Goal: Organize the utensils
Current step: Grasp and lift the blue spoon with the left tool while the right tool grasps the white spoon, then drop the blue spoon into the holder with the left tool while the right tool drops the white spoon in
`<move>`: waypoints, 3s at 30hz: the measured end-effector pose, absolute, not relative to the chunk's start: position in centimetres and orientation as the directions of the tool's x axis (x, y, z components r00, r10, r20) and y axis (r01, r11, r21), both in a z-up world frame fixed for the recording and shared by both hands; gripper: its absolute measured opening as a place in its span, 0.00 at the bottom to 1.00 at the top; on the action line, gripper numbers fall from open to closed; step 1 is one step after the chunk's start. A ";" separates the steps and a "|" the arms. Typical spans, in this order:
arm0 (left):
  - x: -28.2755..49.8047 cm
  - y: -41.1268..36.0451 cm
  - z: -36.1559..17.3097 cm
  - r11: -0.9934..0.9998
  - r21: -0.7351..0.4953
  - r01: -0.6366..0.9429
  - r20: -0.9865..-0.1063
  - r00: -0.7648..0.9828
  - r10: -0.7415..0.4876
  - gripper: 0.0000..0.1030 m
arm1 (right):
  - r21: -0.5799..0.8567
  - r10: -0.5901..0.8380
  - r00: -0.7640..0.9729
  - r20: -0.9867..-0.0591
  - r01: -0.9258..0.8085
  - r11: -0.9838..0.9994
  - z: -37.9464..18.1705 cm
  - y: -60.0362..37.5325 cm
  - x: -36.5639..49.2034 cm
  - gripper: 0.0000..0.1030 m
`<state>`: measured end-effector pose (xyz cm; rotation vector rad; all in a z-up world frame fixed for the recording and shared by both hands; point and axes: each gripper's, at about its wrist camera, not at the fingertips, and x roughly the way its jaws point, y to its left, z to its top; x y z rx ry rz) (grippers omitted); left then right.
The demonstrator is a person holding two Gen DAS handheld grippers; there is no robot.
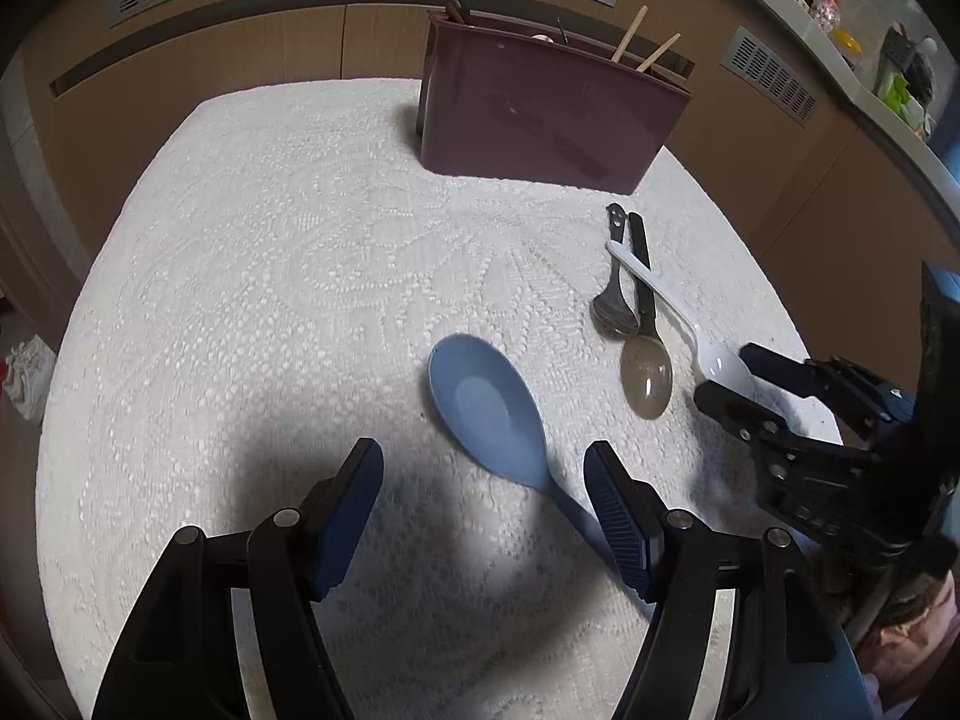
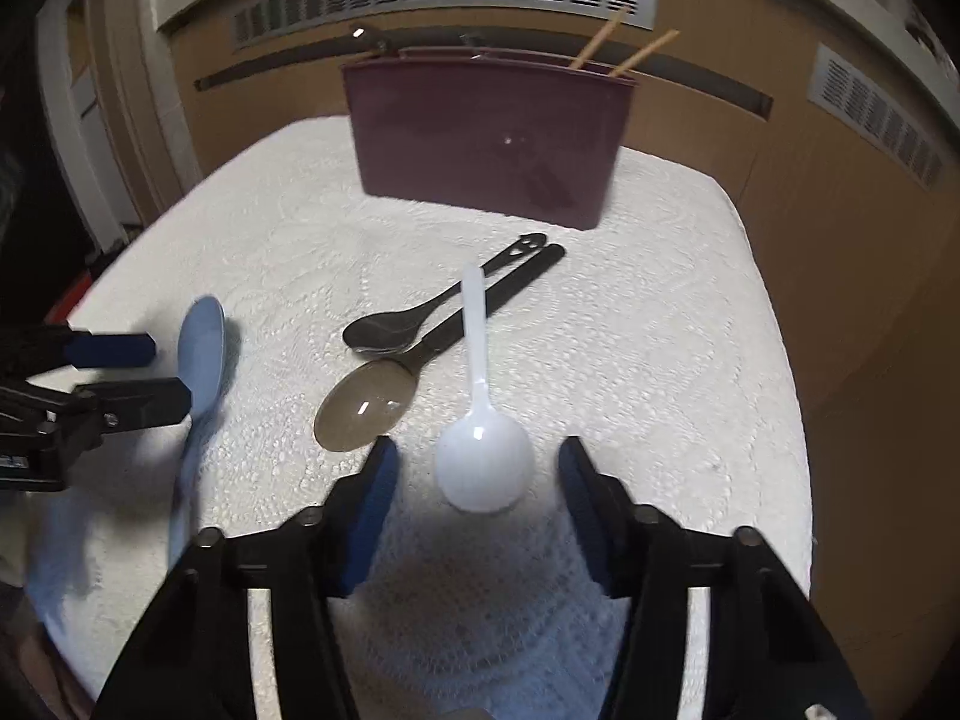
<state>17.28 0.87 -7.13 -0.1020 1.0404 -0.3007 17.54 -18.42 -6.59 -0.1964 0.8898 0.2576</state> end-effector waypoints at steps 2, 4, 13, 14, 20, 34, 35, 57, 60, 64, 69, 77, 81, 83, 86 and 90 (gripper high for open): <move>17.1 0.7 -7.2 0.955 -0.225 0.191 -0.837 0.465 -0.290 0.68 | -0.120 0.111 0.617 -0.779 -0.320 0.940 -6.3 -17.8 17.4 0.30; 17.1 0.5 -7.1 0.956 -0.227 0.188 -0.838 0.463 -0.290 0.68 | -0.153 0.098 0.663 -0.743 -0.311 0.938 -4.7 -18.0 16.7 0.30; 17.5 -1.2 -7.1 0.955 -0.242 0.169 -0.852 0.434 -0.293 0.68 | -0.032 0.182 0.763 -0.620 -0.256 0.966 5.9 -23.2 15.4 0.31; 17.6 -1.1 -7.1 0.955 -0.248 0.161 -0.852 0.433 -0.294 0.68 | -0.023 0.185 0.761 -0.621 -0.254 0.967 6.3 -23.5 15.4 0.31; 19.4 -1.6 -7.7 0.956 -0.262 0.134 -0.848 0.441 -0.294 0.67 | -0.022 0.156 0.736 -0.659 -0.227 0.974 3.8 -24.6 14.8 0.31; 22.5 -8.5 -7.6 0.917 -0.169 0.361 -0.802 0.490 -0.341 0.58 | 0.059 0.170 0.587 -0.792 -0.204 0.977 -4.6 -24.0 15.0 0.32; 22.4 -8.3 -7.2 0.915 -0.162 0.370 -0.799 0.496 -0.341 0.58 | 0.070 0.184 0.575 -0.797 -0.215 0.974 -4.8 -24.0 14.8 0.32; 20.1 -5.3 -7.2 0.959 -0.216 0.185 -0.852 0.444 -0.278 0.58 | 0.006 0.170 0.560 -0.811 -0.283 0.959 -6.2 -22.3 20.6 0.09; 21.4 -5.9 -7.7 0.975 -0.181 0.128 -0.855 0.470 -0.220 0.58 | -0.005 0.152 0.591 -0.792 -0.256 0.967 -5.6 -23.2 19.6 0.09; 21.4 -6.6 -7.7 0.985 -0.120 0.122 -0.845 0.509 -0.166 0.33 | 0.036 0.175 0.606 -0.776 -0.235 0.971 -5.1 -24.1 18.9 0.09; 19.9 -6.6 -6.6 0.975 -0.108 0.192 -0.823 0.532 -0.196 0.33 | 0.084 0.210 0.615 -0.760 -0.227 0.970 -4.7 -24.3 18.3 0.09; 17.0 -4.6 -2.7 0.951 -0.174 0.257 -0.735 0.609 -0.299 0.32 | 0.140 0.264 0.632 -0.729 -0.240 0.961 -2.7 -24.4 17.2 0.09; 15.7 -3.6 -0.7 0.934 -0.212 0.288 -0.687 0.635 -0.352 0.32 | 0.131 0.260 0.662 -0.703 -0.239 0.962 -1.1 -24.2 16.5 0.09; 15.4 -3.4 0.1 0.932 -0.211 0.296 -0.668 0.653 -0.358 0.32 | 0.129 0.266 0.675 -0.688 -0.247 0.960 -0.2 -24.1 16.2 0.09; 15.0 -3.0 1.2 0.928 -0.207 0.309 -0.640 0.675 -0.367 0.32 | 0.127 0.276 0.688 -0.672 -0.259 0.957 0.7 -23.8 15.9 0.09; 15.3 -2.7 2.1 0.927 -0.202 0.315 -0.620 0.692 -0.370 0.32 | 0.126 0.280 0.699 -0.658 -0.265 0.956 1.4 -23.4 16.1 0.09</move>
